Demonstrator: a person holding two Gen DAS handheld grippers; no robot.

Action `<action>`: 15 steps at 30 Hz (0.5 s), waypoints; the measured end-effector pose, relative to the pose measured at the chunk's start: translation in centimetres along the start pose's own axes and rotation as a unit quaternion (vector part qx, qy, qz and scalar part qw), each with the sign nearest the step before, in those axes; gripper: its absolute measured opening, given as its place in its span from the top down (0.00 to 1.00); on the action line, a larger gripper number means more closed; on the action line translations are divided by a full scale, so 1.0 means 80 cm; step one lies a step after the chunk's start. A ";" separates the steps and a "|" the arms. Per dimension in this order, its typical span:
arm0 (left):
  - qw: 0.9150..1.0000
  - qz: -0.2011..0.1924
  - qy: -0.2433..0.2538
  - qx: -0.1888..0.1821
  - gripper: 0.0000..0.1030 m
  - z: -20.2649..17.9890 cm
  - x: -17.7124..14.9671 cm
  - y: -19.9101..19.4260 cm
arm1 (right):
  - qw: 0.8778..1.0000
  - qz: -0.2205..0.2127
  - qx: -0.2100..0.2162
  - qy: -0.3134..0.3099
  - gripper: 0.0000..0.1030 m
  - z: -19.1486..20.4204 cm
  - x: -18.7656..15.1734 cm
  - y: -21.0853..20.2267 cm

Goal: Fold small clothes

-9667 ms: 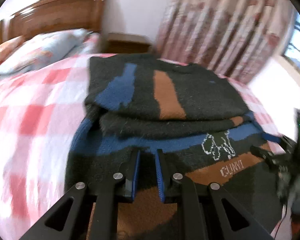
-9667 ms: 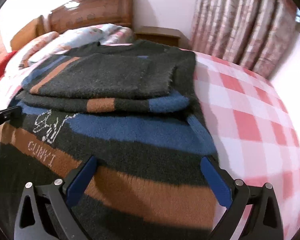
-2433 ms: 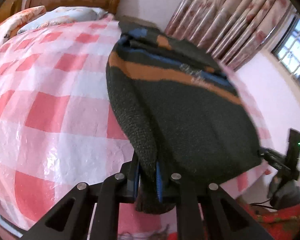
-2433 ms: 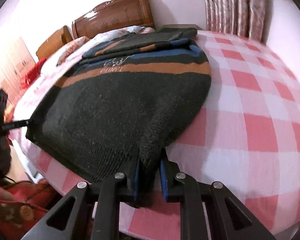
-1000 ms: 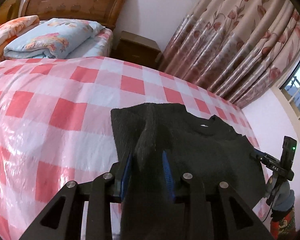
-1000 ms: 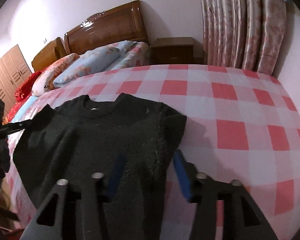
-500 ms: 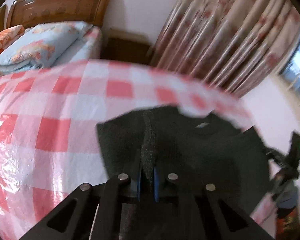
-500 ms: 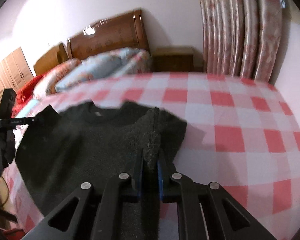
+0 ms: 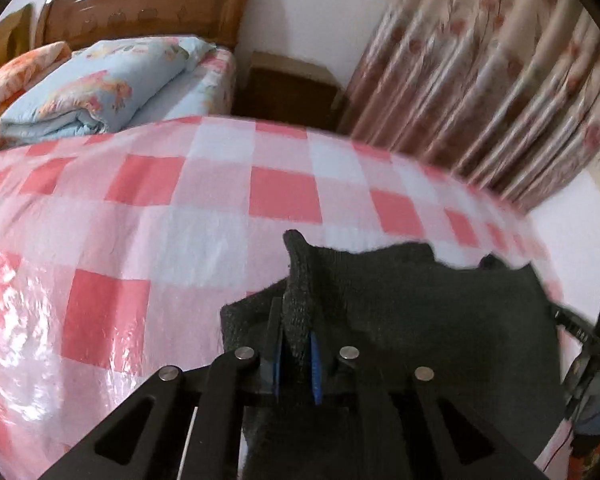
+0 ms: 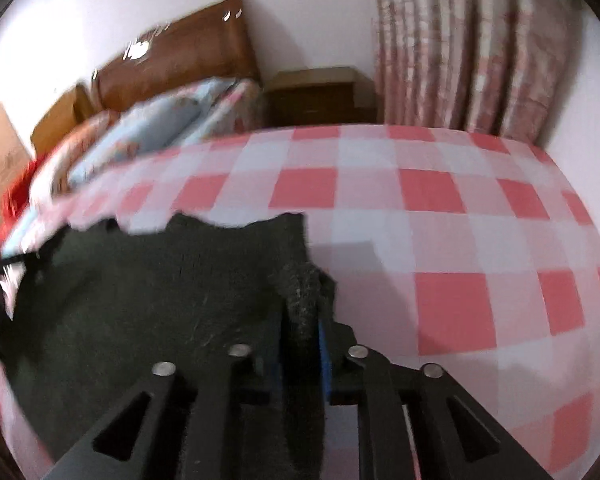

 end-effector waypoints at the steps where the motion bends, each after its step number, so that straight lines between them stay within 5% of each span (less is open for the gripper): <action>1: 1.000 -0.010 -0.012 -0.006 0.87 0.003 0.002 -0.009 | 1.000 0.000 -0.008 0.010 0.00 -0.005 0.003 -0.006; 4: 0.997 -0.076 -0.004 0.013 0.84 -0.010 0.019 -0.054 | 0.999 -0.040 -0.019 -0.003 0.00 0.003 0.026 -0.047; 7: 0.994 -0.106 0.030 -0.012 0.74 -0.055 0.033 -0.077 | 0.995 -0.090 -0.011 -0.040 0.00 0.046 0.055 -0.085; 11: 0.992 -0.060 0.102 0.044 0.73 -0.099 0.032 -0.033 | 0.991 -0.079 0.000 -0.104 0.00 0.127 0.059 -0.060; 15: 0.991 -0.003 0.103 0.089 0.73 -0.072 0.014 0.023 | 0.991 -0.024 -0.053 -0.119 0.00 0.126 0.031 0.001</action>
Point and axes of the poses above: each gripper's, at about its wrist camera, not at the fingertips, and y roughly the way its jaws point, z to its left, x to its top, the point moved 6 cm from there along y, roughly the way its jaws point, and after that the axes turned 9 degrees about -x, right-handed, at the moved point
